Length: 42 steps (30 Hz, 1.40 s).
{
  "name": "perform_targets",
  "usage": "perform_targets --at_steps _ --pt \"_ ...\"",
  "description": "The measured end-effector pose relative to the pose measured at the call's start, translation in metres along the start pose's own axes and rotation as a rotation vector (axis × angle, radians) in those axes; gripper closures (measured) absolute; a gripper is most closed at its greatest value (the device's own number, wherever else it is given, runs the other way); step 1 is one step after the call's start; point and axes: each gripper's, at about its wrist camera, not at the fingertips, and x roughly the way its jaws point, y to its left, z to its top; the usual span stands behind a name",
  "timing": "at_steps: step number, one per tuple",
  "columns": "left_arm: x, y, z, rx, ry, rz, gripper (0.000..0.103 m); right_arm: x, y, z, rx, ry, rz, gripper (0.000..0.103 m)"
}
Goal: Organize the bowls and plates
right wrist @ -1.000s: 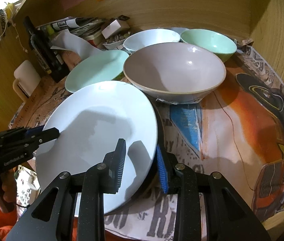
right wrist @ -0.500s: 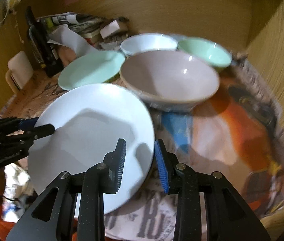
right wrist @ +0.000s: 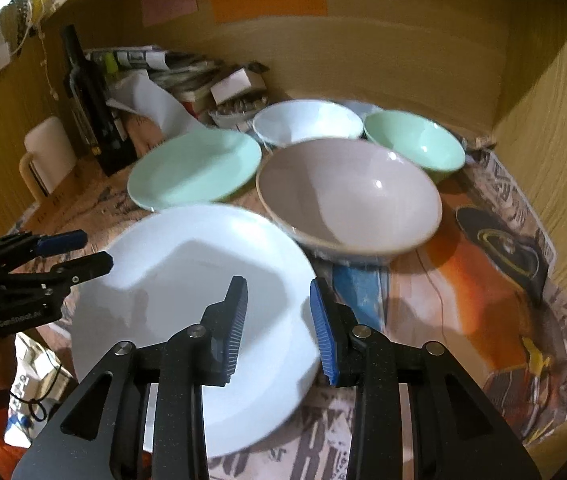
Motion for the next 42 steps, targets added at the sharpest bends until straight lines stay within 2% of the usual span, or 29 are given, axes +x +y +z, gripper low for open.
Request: perform_targets --at_steps 6,8,9,10,13,20,24,28,36,39,41,42 --pt "-0.028 0.014 0.018 -0.005 -0.103 0.035 0.041 -0.007 0.009 0.023 -0.018 -0.076 0.019 0.054" --pt "-0.035 0.022 0.025 -0.017 -0.134 0.057 0.03 -0.008 0.012 0.032 -0.024 -0.103 0.023 0.045" --pt "-0.037 0.027 0.028 -0.023 -0.146 0.062 0.018 -0.008 0.014 0.037 -0.026 -0.114 0.028 0.043" --pt "-0.039 0.031 0.032 -0.034 -0.165 0.069 0.012 -0.008 0.016 0.043 -0.029 -0.124 0.034 0.042" --pt "-0.044 0.046 0.042 -0.057 -0.194 0.093 0.009 -0.004 0.02 0.059 -0.042 -0.132 0.047 0.042" --pt "-0.03 0.082 0.068 -0.107 -0.158 0.11 0.007 0.019 0.031 0.093 -0.057 -0.101 0.089 0.039" --pt "-0.012 0.097 0.08 -0.103 -0.122 0.131 0.007 0.044 0.038 0.108 -0.07 -0.045 0.104 0.039" --pt "0.01 0.105 0.089 -0.09 -0.075 0.139 0.007 0.079 0.041 0.12 -0.07 0.058 0.124 0.039" --pt "0.05 0.118 0.102 -0.081 0.021 0.077 0.007 0.141 0.036 0.132 -0.03 0.252 0.135 0.039" --pt "0.06 0.121 0.104 -0.086 0.038 0.066 0.009 0.157 0.033 0.135 -0.012 0.308 0.129 0.046" --pt "0.065 0.122 0.105 -0.079 0.048 0.06 0.016 0.166 0.031 0.136 -0.001 0.342 0.131 0.056" --pt "0.067 0.123 0.105 -0.075 0.056 0.055 0.021 0.17 0.032 0.136 -0.002 0.353 0.129 0.057"
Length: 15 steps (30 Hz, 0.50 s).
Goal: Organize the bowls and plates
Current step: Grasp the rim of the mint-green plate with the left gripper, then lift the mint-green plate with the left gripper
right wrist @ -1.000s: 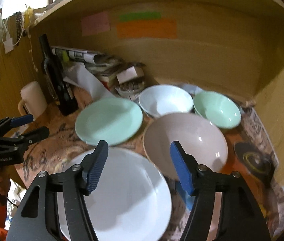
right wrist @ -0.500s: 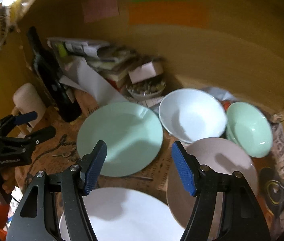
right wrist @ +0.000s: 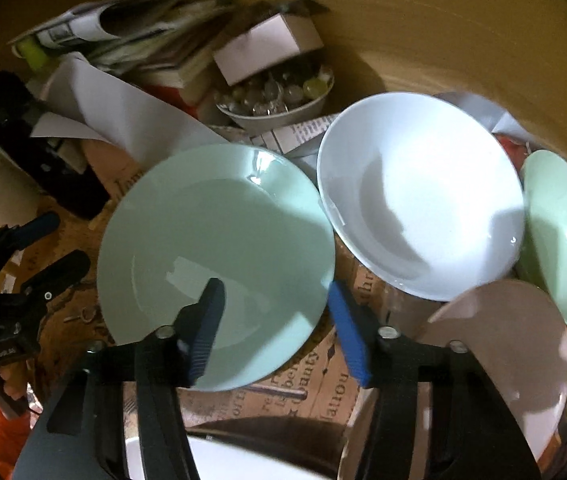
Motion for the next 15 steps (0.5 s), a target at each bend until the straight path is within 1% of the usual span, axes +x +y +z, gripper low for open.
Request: perform_targets --at_steps 3,7,8,13,15 --pt "0.005 0.001 0.002 0.005 0.015 -0.021 0.027 0.006 0.003 0.004 -0.002 0.023 -0.022 0.058" --pt "0.011 0.003 0.003 0.016 0.034 -0.037 0.043 0.011 0.004 0.008 0.002 0.044 -0.046 0.058" --pt "0.013 0.004 0.003 0.014 0.04 -0.043 0.044 0.011 0.005 0.008 0.001 0.05 -0.055 0.058" --pt "0.025 0.009 0.004 0.003 0.073 -0.063 0.057 0.017 0.006 0.01 -0.019 0.084 -0.114 0.059" --pt "0.028 0.01 0.004 0.001 0.081 -0.073 0.06 0.021 0.007 0.012 -0.02 0.101 -0.122 0.059"
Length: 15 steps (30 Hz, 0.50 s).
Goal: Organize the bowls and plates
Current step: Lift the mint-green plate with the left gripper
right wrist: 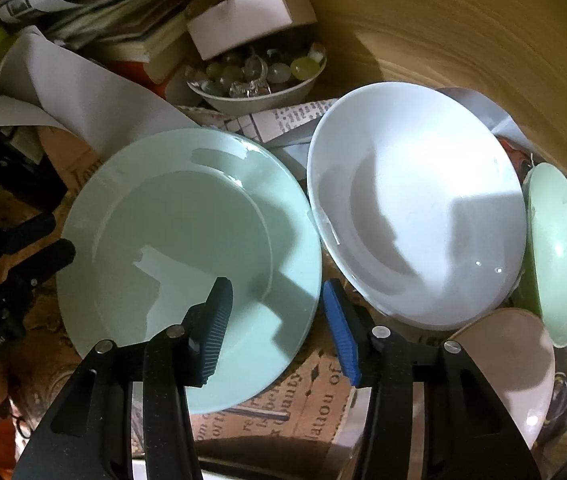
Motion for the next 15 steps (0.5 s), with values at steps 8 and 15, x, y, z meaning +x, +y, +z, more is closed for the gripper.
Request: perform_targets --at_steps 8,15 --pt "0.013 -0.006 0.001 0.024 0.031 -0.046 0.065 0.01 0.004 0.005 -0.018 0.022 -0.075 0.058" --pt "0.027 -0.012 0.0 0.035 0.068 -0.062 0.073 0.007 0.011 0.003 -0.013 0.023 -0.042 0.058"
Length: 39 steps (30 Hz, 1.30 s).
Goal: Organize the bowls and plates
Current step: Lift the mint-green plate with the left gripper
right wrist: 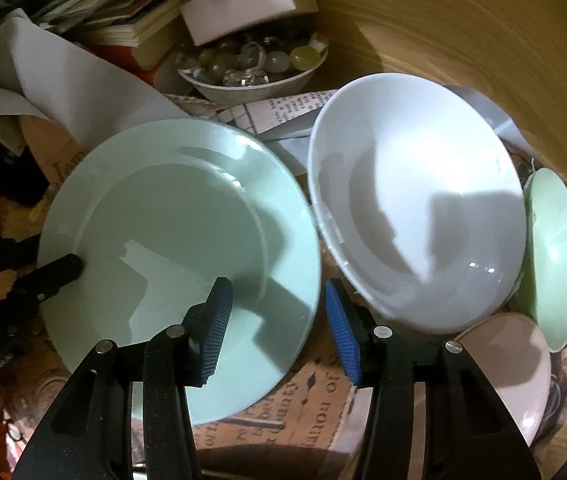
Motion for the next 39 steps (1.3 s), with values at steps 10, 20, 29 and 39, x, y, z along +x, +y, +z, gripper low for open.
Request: perform_targets --at_steps 10,20,29,39 --pt "-0.004 0.001 -0.008 -0.011 0.001 0.011 0.074 -0.004 -0.003 0.005 0.023 0.003 0.066 0.061" --pt "-0.023 0.019 -0.025 -0.028 -0.014 0.056 0.074 -0.008 0.022 -0.014 -0.016 0.017 0.156 0.069" --pt "-0.034 0.033 -0.035 -0.04 -0.011 0.025 0.073 0.019 0.033 0.011 -0.003 0.025 0.18 0.072" --pt "-0.03 0.03 -0.038 -0.04 -0.024 0.03 0.073 0.002 0.027 -0.004 0.016 -0.036 0.184 0.082"
